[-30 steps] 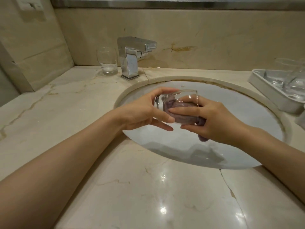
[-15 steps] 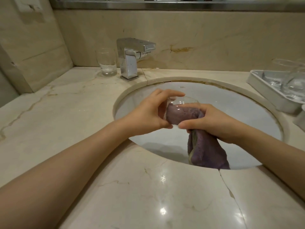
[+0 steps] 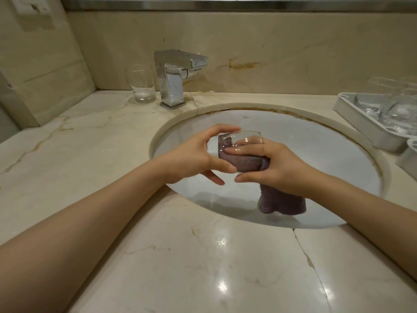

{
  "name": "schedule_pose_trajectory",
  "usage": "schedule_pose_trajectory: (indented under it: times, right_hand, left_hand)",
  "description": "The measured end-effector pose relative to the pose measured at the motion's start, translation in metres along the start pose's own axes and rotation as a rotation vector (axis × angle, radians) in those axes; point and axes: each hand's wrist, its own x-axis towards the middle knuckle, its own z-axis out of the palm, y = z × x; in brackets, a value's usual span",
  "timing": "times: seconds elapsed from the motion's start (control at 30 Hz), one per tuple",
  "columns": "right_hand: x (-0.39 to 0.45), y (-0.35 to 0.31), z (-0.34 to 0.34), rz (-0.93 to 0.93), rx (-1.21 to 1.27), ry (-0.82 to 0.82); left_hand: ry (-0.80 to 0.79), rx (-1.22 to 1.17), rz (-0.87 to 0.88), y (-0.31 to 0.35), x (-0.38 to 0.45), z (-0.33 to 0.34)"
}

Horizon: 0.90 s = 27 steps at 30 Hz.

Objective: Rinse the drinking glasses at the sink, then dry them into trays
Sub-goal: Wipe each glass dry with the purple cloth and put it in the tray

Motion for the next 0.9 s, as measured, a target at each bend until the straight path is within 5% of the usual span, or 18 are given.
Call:
schedule_pose_trajectory:
  times: [0.17,0.23,0.4,0.6,0.77,0.9]
  right_hand:
    - [0.002,-0.01,-0.01,0.281,0.488,-0.08]
    - [0.002,-0.013,-0.013,0.296,0.554,-0.098]
    - [0.0,-0.007,0.005,0.044,0.159,0.101]
    - [-0.001,0.004,-0.005,-0.24,-0.405,0.082]
    - [0.001,-0.003,-0.006,0.001,-0.083,0.008]
    - [0.0,-0.01,-0.007,0.248,0.503,-0.08]
  left_hand:
    - [0.17,0.628,0.413,-0.011,0.002,0.0]
    - [0.203,0.662,0.496,-0.012,0.003,0.0]
    - [0.154,0.268,0.214,0.001,-0.002,0.002]
    - [0.011,-0.097,-0.006,0.002,0.0,-0.004]
    - [0.075,0.126,0.104,-0.006,0.002,0.005]
    - [0.154,0.678,0.423,-0.013,0.002,-0.003]
